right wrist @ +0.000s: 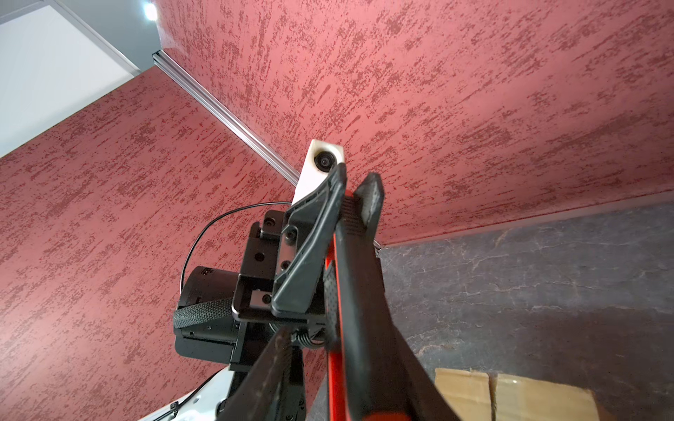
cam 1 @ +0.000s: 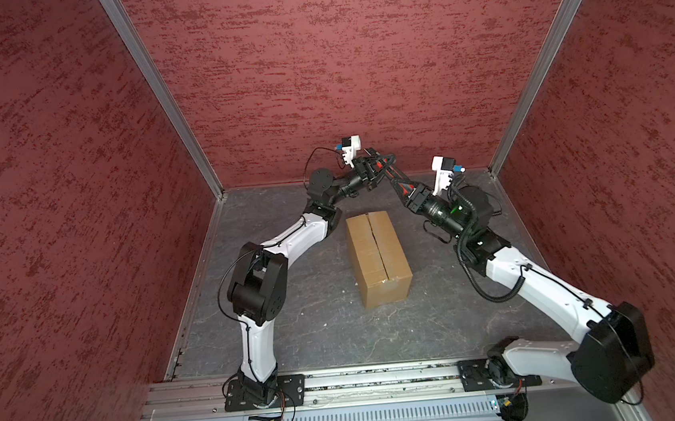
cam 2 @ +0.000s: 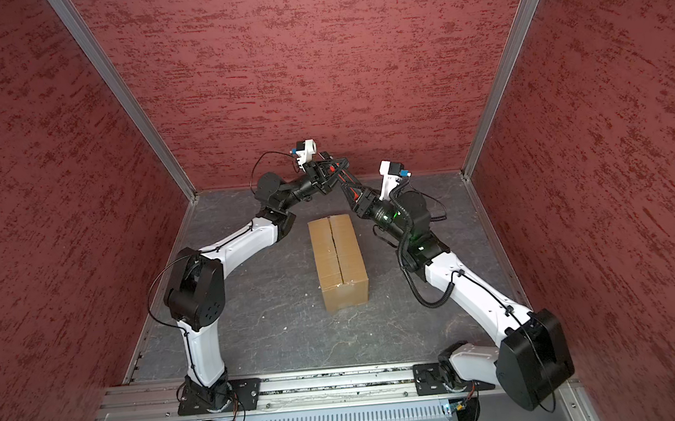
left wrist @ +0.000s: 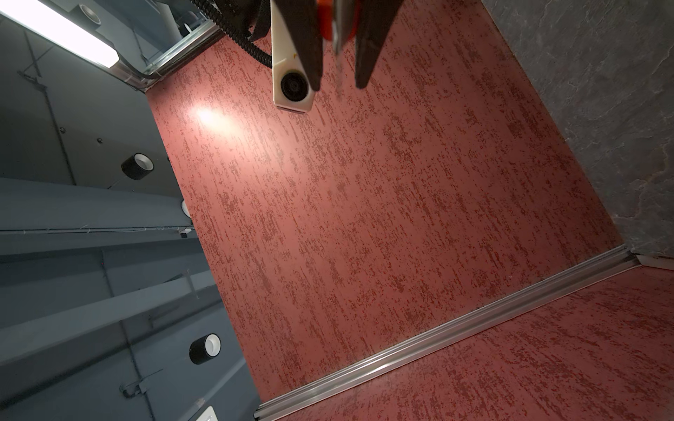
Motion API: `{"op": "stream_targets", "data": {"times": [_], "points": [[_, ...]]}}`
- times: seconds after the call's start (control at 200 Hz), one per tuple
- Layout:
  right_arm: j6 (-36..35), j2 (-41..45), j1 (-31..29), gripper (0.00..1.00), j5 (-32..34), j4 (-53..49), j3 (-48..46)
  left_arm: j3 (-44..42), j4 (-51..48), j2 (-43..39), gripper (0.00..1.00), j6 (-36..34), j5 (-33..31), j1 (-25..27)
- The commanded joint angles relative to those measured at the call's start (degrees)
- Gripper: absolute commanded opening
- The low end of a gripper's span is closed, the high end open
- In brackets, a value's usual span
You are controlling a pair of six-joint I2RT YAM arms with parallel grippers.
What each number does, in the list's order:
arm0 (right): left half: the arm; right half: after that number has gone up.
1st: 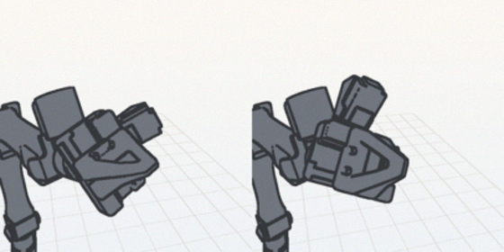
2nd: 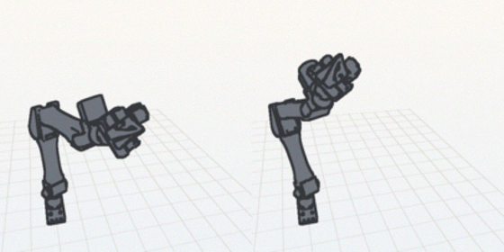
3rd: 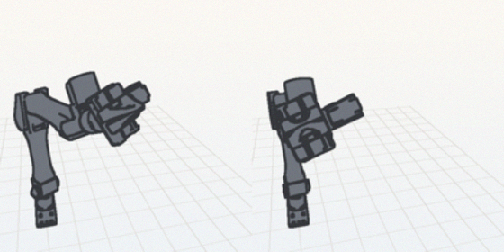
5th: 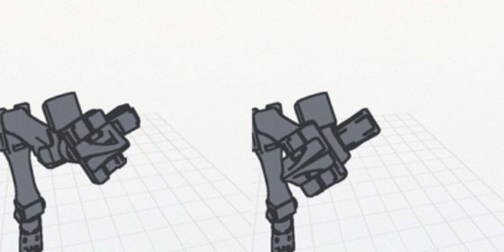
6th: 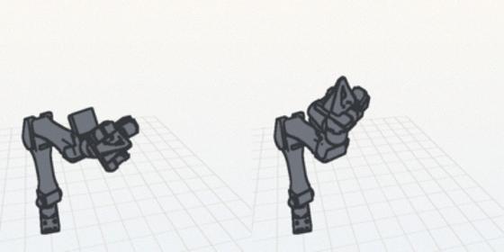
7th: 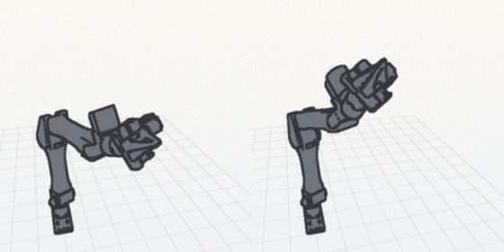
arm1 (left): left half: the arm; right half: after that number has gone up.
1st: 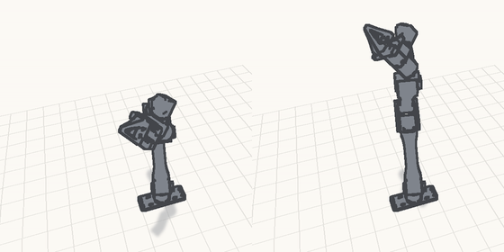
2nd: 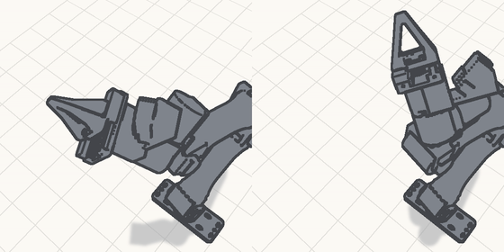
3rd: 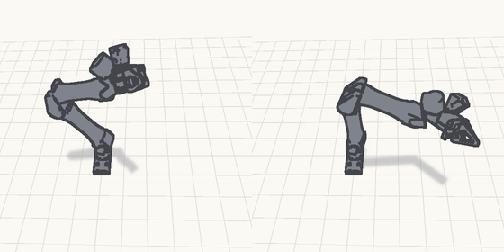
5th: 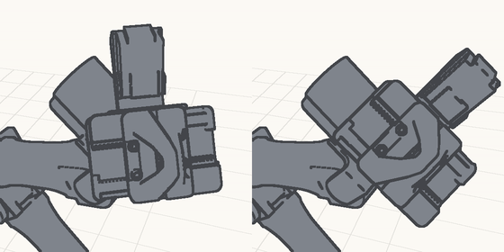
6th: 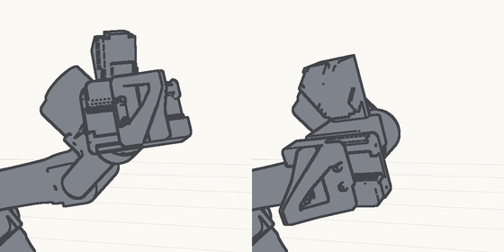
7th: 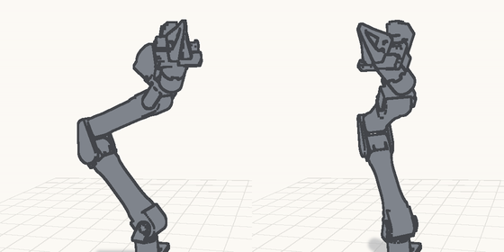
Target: Unpack the express box
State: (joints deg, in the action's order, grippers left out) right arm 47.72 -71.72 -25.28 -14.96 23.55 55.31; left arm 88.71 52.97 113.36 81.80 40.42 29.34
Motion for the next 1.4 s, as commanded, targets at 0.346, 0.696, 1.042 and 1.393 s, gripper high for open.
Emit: {"op": "stream_targets", "data": {"times": [0.346, 0.696, 1.042, 1.393], "points": [[-0.79, -0.28, 0.27, 0.39, 0.02, 3.14, 3.31, -1.05, 1.38, 1.85, 0.02, 0.71, 1.94, 2.36], [-0.79, -0.61, 0.23, 0.13, 0.11, 3.96, 3.58, -1.03, 1.96, 2.57, 0.02, 1.43, 2.99, 3.43], [-1.57, 0.49, 0.23, 0.01, 0.36, 2.86, 2.84, -1.34, 2.31, 2.57, 0.06, 1.7, 2.56, 2.41], [-3.16, 3.65, 0.31, 0.0, 4.4, -1.67, 1.08, -2.44, -1.76, -0.21, 0.34, -3.28, 2.95, 0.15]]}}
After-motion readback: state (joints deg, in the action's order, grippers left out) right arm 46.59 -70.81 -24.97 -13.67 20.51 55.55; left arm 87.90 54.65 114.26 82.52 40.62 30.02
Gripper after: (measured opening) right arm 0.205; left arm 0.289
